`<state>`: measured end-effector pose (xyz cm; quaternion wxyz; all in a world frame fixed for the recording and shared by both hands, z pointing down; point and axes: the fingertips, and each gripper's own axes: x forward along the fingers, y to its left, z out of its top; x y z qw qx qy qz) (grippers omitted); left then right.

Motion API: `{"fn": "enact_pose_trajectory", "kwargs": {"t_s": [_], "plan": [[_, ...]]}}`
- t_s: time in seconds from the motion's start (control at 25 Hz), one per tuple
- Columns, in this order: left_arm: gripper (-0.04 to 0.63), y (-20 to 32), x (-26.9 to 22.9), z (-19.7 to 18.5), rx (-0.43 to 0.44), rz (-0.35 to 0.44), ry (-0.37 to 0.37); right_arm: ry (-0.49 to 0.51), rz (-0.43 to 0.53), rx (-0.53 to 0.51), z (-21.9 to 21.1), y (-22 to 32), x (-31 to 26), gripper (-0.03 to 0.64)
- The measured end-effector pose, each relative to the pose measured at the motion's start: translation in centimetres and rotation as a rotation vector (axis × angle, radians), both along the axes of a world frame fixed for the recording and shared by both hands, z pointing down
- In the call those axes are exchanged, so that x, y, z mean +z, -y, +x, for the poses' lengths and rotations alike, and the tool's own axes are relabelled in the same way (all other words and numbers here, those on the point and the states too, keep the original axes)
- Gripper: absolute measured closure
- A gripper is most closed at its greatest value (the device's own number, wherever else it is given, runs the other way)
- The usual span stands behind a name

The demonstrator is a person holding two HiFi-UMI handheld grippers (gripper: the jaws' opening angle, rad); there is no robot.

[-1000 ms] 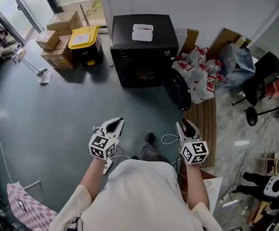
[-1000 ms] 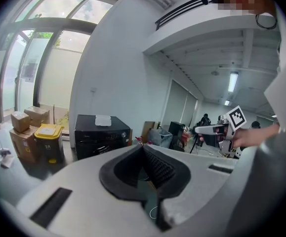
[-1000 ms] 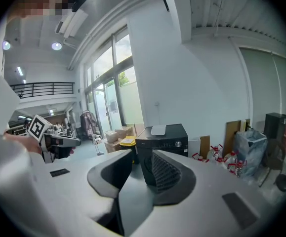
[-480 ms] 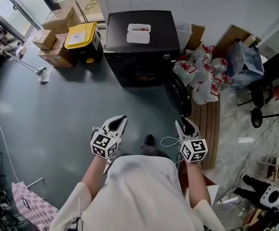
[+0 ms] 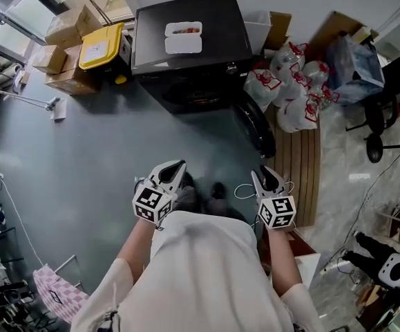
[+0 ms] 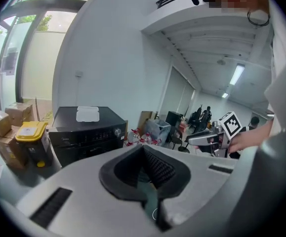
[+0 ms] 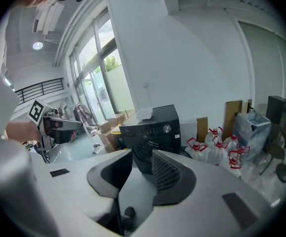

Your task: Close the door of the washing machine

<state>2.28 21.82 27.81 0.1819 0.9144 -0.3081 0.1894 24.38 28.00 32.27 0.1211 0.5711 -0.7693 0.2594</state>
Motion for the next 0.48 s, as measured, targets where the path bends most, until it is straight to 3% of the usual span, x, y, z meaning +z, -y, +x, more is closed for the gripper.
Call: {"fn": "enact_pose_trajectory", "kwargs": {"t_s": [0.48], "plan": [[0.586,9.0,3.4,1.2,0.265,-0.019,0.023,-0.029,-0.071,0.218,-0.4,3.0,3.5,0.476]]}}
